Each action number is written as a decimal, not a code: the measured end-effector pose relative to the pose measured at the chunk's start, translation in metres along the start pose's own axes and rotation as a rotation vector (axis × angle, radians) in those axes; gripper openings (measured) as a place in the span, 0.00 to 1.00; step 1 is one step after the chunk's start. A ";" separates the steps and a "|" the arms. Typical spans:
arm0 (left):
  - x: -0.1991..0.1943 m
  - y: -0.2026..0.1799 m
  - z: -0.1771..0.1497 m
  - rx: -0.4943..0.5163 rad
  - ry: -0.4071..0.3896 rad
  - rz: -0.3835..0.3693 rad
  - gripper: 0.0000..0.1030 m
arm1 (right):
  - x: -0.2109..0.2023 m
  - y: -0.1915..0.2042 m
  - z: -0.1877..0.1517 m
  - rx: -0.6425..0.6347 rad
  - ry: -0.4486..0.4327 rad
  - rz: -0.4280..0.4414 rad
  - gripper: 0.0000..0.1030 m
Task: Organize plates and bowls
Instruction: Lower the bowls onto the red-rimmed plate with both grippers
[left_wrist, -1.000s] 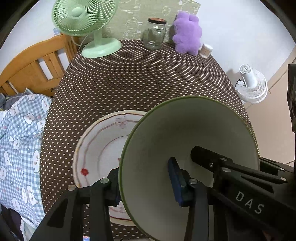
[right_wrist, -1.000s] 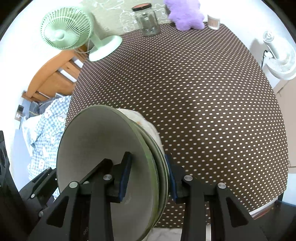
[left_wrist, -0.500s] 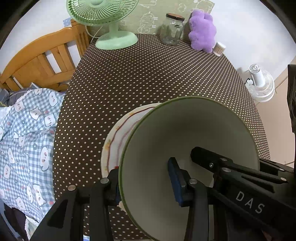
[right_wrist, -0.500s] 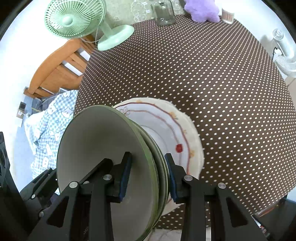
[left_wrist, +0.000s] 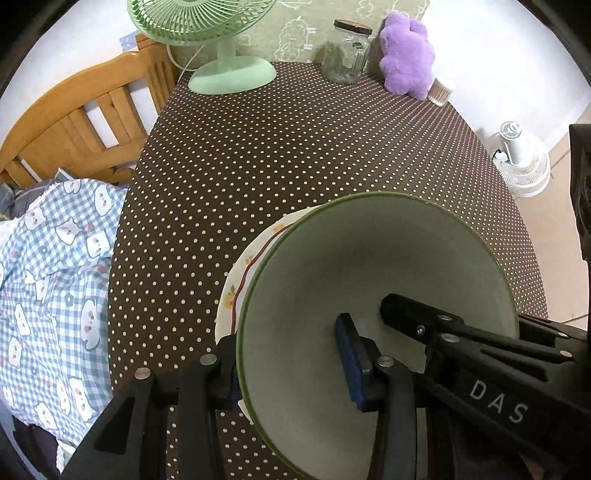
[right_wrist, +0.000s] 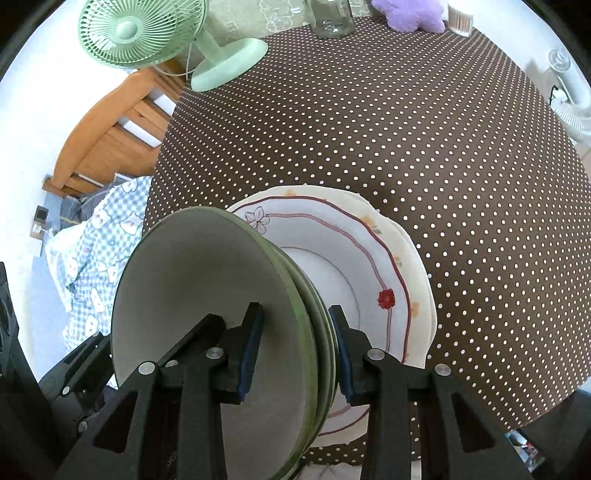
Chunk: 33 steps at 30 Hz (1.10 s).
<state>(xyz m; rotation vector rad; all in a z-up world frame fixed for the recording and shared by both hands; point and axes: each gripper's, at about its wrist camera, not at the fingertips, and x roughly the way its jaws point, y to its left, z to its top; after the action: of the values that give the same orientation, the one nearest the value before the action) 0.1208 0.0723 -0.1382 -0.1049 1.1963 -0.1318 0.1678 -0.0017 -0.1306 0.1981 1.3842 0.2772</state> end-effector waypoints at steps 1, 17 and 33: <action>0.001 0.001 0.000 -0.001 -0.001 -0.002 0.40 | 0.000 0.000 0.001 0.001 -0.001 -0.002 0.38; -0.001 0.002 -0.006 -0.011 -0.020 0.014 0.54 | -0.011 -0.007 -0.011 0.000 -0.050 -0.075 0.50; -0.009 -0.002 -0.008 0.065 -0.040 0.053 0.81 | -0.021 -0.006 -0.021 -0.016 -0.100 -0.186 0.69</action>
<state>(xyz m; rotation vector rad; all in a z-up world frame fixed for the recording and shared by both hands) 0.1103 0.0715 -0.1322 -0.0188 1.1524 -0.1214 0.1445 -0.0144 -0.1160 0.0683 1.2913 0.1223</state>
